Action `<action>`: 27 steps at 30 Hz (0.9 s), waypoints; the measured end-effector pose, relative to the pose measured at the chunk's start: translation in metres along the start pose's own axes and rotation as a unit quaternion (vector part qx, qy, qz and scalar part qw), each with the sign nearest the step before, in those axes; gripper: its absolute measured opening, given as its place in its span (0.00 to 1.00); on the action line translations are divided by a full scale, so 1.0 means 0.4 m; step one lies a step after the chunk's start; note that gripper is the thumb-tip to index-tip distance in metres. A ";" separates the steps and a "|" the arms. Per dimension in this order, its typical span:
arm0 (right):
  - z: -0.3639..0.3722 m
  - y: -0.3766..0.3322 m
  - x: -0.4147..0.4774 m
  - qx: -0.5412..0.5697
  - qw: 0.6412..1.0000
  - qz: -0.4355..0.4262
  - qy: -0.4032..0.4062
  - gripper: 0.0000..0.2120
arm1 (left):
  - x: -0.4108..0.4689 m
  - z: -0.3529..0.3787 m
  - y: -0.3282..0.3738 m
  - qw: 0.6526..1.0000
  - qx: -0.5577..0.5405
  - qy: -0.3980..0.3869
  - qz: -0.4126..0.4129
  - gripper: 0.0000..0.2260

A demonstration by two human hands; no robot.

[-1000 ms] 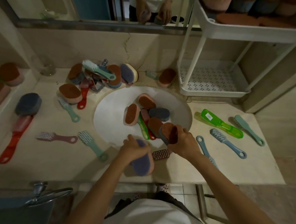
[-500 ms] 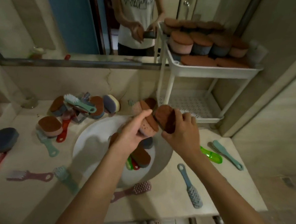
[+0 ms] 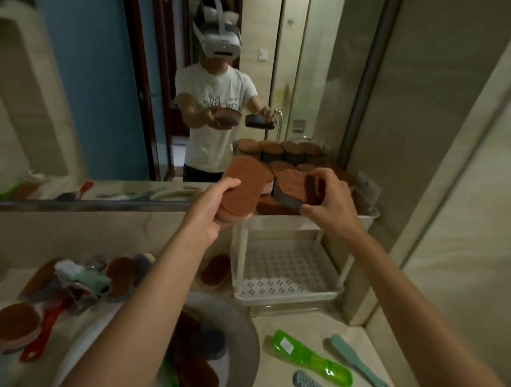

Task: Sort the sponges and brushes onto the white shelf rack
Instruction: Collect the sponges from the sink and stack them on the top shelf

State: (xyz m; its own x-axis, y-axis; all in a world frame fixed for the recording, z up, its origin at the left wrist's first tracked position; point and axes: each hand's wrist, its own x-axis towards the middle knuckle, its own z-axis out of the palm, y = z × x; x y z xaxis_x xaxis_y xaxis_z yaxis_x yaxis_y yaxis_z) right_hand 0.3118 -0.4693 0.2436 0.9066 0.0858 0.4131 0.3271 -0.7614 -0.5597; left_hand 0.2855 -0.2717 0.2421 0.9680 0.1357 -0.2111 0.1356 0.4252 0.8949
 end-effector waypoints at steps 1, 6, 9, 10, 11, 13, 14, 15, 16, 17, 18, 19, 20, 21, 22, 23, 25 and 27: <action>-0.003 0.004 0.027 0.004 1.000 -0.004 -0.023 0.28 | 0.013 0.006 0.008 1.000 0.002 0.004 -0.001 0.09; 0.026 0.025 0.115 -0.043 0.992 -0.032 -0.116 0.27 | 0.050 0.028 0.022 0.999 0.028 0.045 -0.007 0.16; 0.052 0.036 0.138 -0.045 0.988 -0.043 -0.139 0.27 | 0.073 0.029 0.019 0.997 0.045 0.065 -0.011 0.17; 0.058 0.038 0.142 -0.040 0.988 -0.042 -0.141 0.27 | 0.080 0.029 0.019 0.996 0.047 0.070 -0.011 0.17; 0.065 0.040 0.144 -0.038 0.988 -0.044 -0.143 0.27 | 0.088 0.028 0.019 0.996 0.049 0.075 -0.011 0.17; 0.078 0.045 0.147 -0.044 0.986 -0.052 -0.152 0.27 | 0.098 0.028 0.016 0.996 0.050 0.079 -0.009 0.18; 0.083 0.047 0.148 -0.048 0.985 -0.053 -0.157 0.27 | 0.101 0.028 0.015 0.996 0.050 0.079 -0.010 0.18; 0.085 0.049 0.147 -0.047 0.985 -0.054 -0.160 0.26 | 0.104 0.029 0.014 0.996 0.050 0.078 -0.010 0.18; 0.085 0.052 0.147 -0.044 0.985 -0.054 -0.160 0.27 | 0.106 0.029 0.013 0.996 0.049 0.079 -0.010 0.18; 0.084 0.055 0.147 -0.040 0.985 -0.052 -0.156 0.27 | 0.110 0.030 0.013 0.995 0.048 0.081 -0.010 0.18; 0.083 0.057 0.147 -0.037 0.987 -0.051 -0.150 0.27 | 0.113 0.031 0.012 0.995 0.048 0.083 -0.010 0.18; 0.081 0.060 0.147 -0.035 0.988 -0.050 -0.145 0.27 | 0.117 0.032 0.012 0.995 0.047 0.083 -0.009 0.17; 0.080 0.061 0.148 -0.035 0.988 -0.050 -0.144 0.27 | 0.120 0.032 0.012 0.996 0.047 0.082 -0.009 0.16; 0.080 0.063 0.147 -0.039 0.987 -0.050 -0.148 0.27 | 0.122 0.033 0.012 0.996 0.049 0.080 -0.007 0.16; 0.082 0.065 0.146 -0.046 0.985 -0.050 -0.156 0.27 | 0.124 0.033 0.012 0.996 0.051 0.078 -0.007 0.14; 0.085 0.067 0.145 -0.050 0.984 -0.049 -0.165 0.27 | 0.126 0.034 0.012 0.996 0.055 0.076 -0.005 0.12; 0.087 0.069 0.138 -0.057 0.981 -0.048 -0.177 0.28 | 0.128 0.035 0.015 0.996 0.060 0.072 -0.003 0.06; 0.084 0.070 0.130 -0.069 0.980 -0.058 -0.178 0.32 | 0.130 0.037 0.020 0.996 0.065 0.068 0.007 0.05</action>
State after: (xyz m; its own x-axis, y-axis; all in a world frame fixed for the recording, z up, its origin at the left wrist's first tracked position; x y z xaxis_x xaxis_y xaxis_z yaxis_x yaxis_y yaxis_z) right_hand 0.3769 -0.4645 0.2253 0.9093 0.3768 0.1767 0.4160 -0.8114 -0.4106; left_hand 0.3399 -0.2744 0.2441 0.9337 0.2635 -0.2424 0.1577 0.3052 0.9391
